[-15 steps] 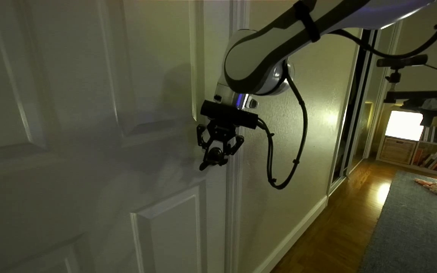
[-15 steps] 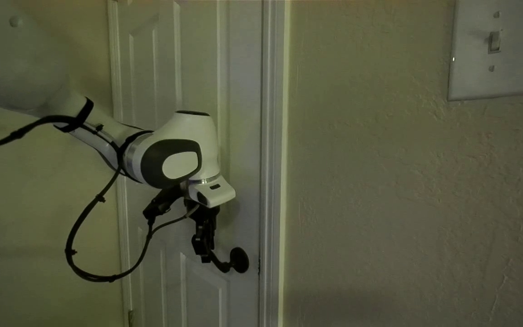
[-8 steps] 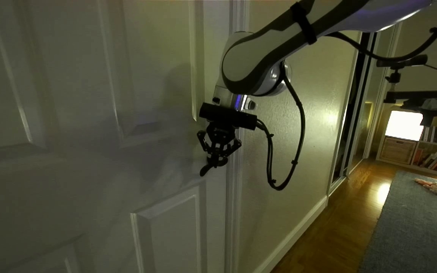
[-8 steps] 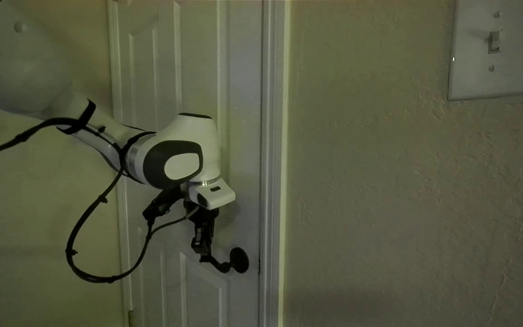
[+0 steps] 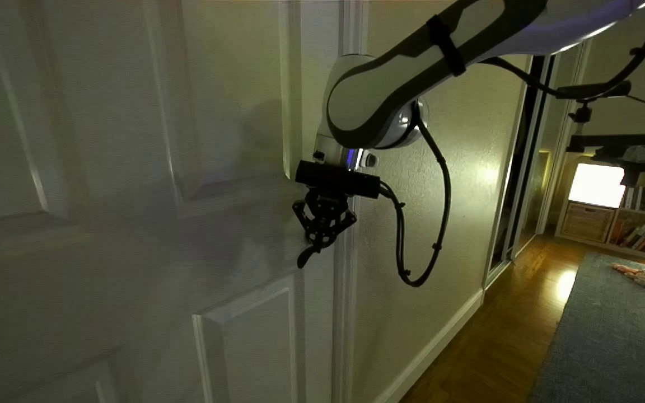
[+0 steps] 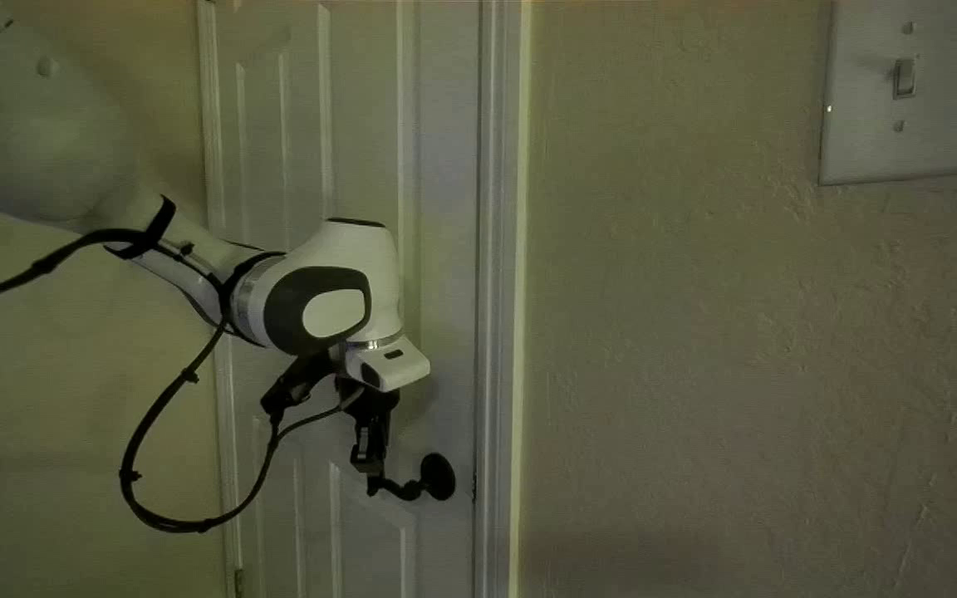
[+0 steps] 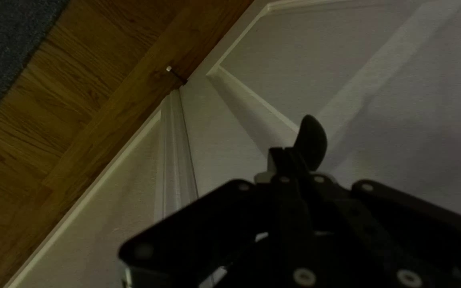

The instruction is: Open the door

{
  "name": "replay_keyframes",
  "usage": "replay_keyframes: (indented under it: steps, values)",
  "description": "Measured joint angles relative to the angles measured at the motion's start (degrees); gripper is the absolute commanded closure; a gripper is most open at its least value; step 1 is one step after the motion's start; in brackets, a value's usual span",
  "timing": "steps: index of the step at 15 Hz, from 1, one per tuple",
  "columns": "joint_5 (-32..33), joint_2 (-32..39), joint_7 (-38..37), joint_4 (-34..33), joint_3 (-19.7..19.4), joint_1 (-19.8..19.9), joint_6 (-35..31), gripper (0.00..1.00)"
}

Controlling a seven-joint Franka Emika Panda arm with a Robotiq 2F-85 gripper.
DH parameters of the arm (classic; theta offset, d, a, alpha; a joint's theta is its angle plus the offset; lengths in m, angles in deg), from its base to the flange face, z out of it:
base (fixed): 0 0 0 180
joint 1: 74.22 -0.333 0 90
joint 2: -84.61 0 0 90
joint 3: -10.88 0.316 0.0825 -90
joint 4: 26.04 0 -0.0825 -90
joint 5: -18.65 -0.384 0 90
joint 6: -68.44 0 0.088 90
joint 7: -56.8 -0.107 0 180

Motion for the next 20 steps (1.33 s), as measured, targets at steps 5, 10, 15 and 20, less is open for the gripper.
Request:
replay_keyframes:
  steps: [5,10,15,20]
  values:
    - [3.4,1.9,0.0,-3.3,-0.1,-0.5,2.5,0.98]
    - [5.9,4.3,0.1,-8.3,-0.2,-0.9,7.4,0.98]
    - [7.0,6.5,0.3,-12.7,-0.2,-1.1,11.3,0.98]
    - [7.2,7.1,0.3,-13.0,-0.3,-1.0,11.5,0.98]
